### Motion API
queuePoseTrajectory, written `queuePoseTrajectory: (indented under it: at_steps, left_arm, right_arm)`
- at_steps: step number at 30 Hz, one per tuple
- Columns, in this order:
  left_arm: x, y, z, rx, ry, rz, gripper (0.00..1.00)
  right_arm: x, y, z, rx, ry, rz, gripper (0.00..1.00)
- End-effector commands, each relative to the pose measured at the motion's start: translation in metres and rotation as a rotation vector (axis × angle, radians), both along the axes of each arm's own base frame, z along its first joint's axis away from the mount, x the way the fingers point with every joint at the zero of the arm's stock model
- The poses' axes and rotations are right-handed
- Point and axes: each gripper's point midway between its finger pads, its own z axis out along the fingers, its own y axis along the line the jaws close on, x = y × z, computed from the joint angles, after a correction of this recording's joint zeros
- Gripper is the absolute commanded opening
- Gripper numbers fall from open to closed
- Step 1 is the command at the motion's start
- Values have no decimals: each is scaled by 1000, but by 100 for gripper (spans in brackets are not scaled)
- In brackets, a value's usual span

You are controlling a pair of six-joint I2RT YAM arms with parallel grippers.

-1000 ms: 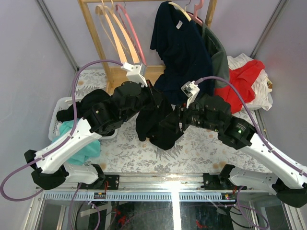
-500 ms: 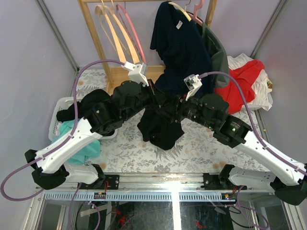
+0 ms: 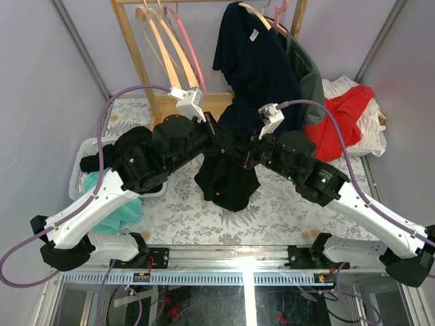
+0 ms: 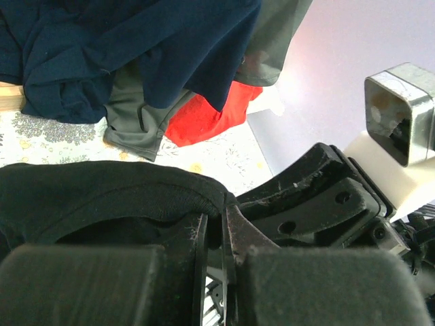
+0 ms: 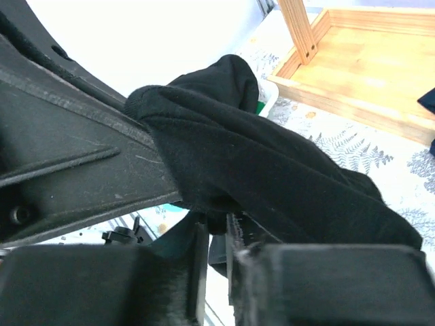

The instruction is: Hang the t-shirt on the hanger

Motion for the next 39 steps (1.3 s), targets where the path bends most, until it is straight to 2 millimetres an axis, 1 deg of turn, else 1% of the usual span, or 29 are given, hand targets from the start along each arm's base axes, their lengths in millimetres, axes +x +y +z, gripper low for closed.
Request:
queuePoseTrajectory:
  at_steps: [1,2,4,6,7,10,15,19,20,22,24,25,27,29,32,36,39]
  left_arm:
    - [-4,10,46,-109,-85,8,0]
    - [-3,14,47,-101,-91,21,0]
    - [2,21,48,-83,-102,45,0]
    - [8,27,48,-73,-104,59,0]
    - [10,29,48,-69,-106,63,0]
    - [18,40,48,-39,-117,87,0]
    - [26,50,49,18,-148,100,6]
    - [30,65,51,64,-174,139,11]
    - [30,69,51,76,-181,148,14]
    - [27,76,48,97,-194,151,25]
    - [20,81,44,111,-209,128,45]
    - [15,83,41,115,-214,113,51]
    - [5,85,31,126,-211,79,59]
    - [-5,84,14,143,-187,30,64]
    - [-23,77,-15,159,-133,-76,64]
    - [-53,65,-54,140,-66,-229,64]
    - [-73,65,-79,133,-46,-297,64]
  right_arm:
    - [9,-15,47,57,-124,-73,9]
    - [6,-17,51,47,-134,-62,1]
    - [-2,-20,60,18,-155,-26,0]
    - [-12,-24,65,-23,-155,16,0]
    - [-19,-26,75,-29,-163,43,0]
    - [-35,-30,74,-111,-138,124,0]
    - [-66,-39,67,-216,-82,265,0]
    - [-90,-46,69,-268,-77,383,0]
    - [-92,-47,70,-276,-79,395,0]
    - [-91,-53,72,-289,-87,375,0]
    - [-89,-57,71,-301,-94,353,0]
    - [-87,-58,71,-308,-94,344,0]
    - [-87,-60,69,-317,-89,336,0]
    - [-86,-61,67,-322,-81,329,0]
    - [-84,-62,65,-326,-72,315,0]
    - [-81,-65,62,-344,-62,292,0]
    - [-73,-68,60,-371,-59,253,0]
